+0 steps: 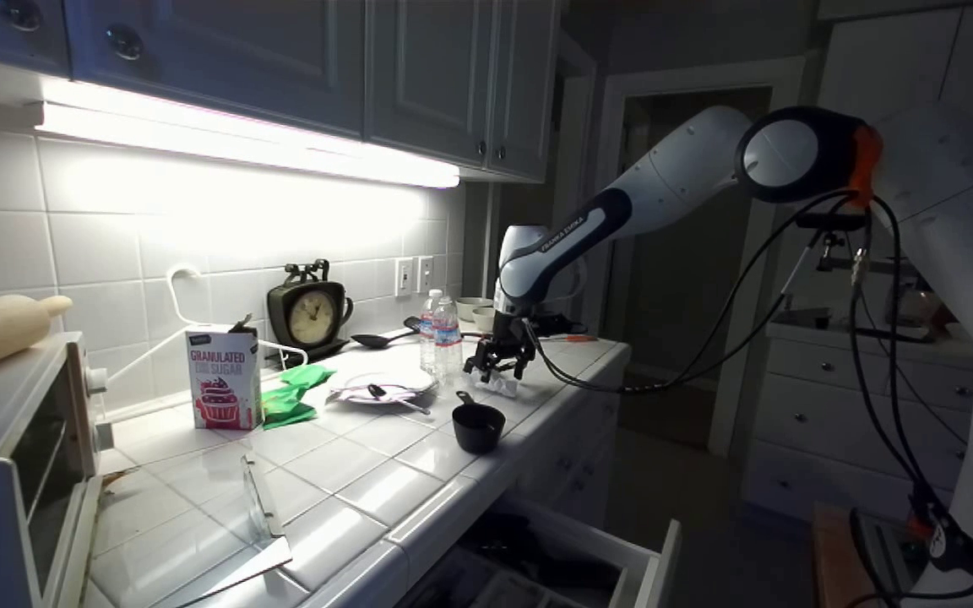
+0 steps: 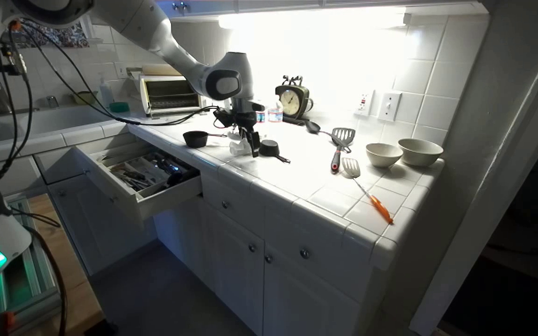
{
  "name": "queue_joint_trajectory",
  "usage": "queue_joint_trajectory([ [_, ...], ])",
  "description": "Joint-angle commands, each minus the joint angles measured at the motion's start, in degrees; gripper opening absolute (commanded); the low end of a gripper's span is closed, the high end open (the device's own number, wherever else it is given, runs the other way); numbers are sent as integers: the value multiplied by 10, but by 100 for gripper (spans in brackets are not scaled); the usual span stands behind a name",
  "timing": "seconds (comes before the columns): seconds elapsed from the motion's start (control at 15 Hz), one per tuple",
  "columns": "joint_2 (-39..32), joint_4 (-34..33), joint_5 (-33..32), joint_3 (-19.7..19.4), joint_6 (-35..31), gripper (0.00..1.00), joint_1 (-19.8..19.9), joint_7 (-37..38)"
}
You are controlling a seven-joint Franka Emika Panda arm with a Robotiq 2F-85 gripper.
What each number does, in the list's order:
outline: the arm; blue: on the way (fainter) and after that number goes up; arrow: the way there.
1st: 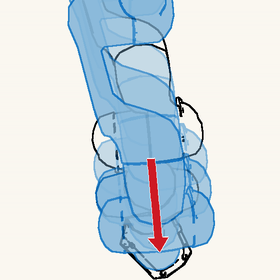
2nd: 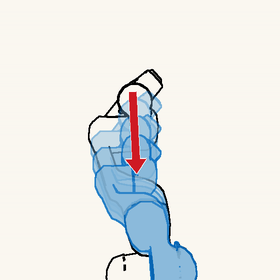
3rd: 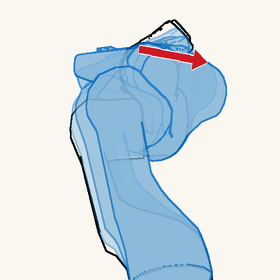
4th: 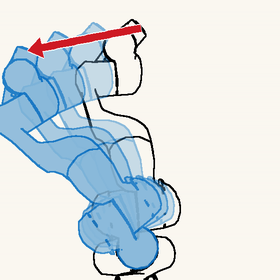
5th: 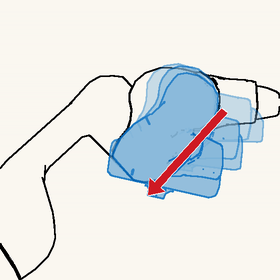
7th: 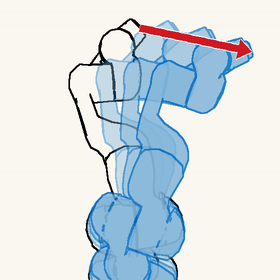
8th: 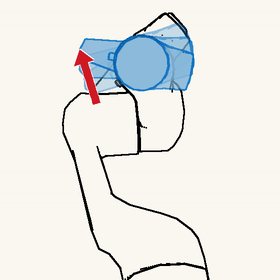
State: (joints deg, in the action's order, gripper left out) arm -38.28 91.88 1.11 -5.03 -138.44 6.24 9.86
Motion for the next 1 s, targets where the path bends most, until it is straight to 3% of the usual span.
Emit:
queue_joint_trajectory([
  [0.0,31,53,28,22,-77,100,14,-46],
  [0.4,51,89,39,43,-160,100,30,-94],
  [0.67,57,95,31,64,-161,100,50,-166],
  [0.93,56,88,8,61,-150,100,57,-239],
])
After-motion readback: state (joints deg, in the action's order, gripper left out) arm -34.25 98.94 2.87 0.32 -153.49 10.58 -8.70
